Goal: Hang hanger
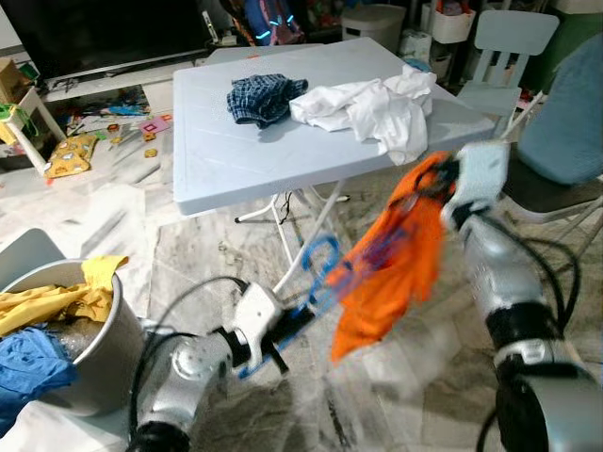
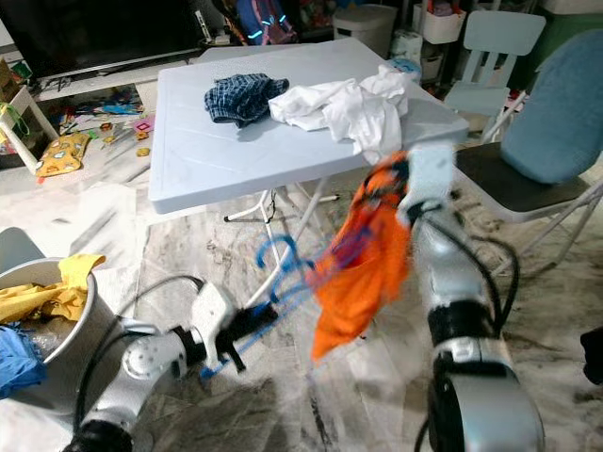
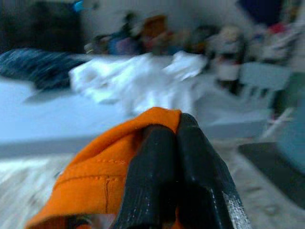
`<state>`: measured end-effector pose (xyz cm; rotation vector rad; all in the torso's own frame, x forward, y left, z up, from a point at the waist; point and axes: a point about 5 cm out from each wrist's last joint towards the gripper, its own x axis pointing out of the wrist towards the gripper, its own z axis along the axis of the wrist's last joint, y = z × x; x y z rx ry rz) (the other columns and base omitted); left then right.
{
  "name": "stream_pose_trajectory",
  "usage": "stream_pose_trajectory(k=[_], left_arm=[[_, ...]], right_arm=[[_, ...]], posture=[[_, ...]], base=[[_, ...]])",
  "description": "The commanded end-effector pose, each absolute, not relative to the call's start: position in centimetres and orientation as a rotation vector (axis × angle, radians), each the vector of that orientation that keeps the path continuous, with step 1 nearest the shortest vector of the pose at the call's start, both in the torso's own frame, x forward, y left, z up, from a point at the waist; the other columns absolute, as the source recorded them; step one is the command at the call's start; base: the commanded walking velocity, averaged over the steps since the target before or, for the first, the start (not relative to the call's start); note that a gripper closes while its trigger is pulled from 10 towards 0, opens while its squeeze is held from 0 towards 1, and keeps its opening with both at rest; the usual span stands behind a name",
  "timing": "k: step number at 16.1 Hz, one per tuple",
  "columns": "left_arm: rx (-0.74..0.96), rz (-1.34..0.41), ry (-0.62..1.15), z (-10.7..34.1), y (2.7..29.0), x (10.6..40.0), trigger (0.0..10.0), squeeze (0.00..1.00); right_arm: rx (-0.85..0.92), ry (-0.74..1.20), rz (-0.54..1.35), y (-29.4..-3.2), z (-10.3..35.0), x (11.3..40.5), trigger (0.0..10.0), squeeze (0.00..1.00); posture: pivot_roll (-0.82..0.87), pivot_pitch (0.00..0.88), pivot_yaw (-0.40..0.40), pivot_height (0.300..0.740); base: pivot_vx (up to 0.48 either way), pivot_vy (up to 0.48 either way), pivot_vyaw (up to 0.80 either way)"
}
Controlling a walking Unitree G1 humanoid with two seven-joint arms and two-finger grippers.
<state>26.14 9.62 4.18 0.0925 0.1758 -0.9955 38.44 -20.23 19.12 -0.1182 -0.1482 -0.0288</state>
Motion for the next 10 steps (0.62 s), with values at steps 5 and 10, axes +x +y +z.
stream_pose_trajectory(k=[5, 10], left_arm=[[0.115, -0.991, 0.112, 5.5, 10.6, 25.9, 0.0, 0.00], [-0.048, -0.545, -0.095, 8.2, 12.5, 27.1, 0.0, 0.00]], right_arm=[[-0.167, -0.069, -0.250, -22.2, 18.2, 38.8, 0.0, 0.00], [-0.153, 0.093, -0.335, -25.3, 13.2, 36.4, 0.0, 0.00]], posture=[[-0.22, 0.000, 0.049, 0.740], [-0.20, 0.000, 0.047, 0.740]], base=[[0.000, 0.000, 0.00], [0.000, 0.000, 0.00]])
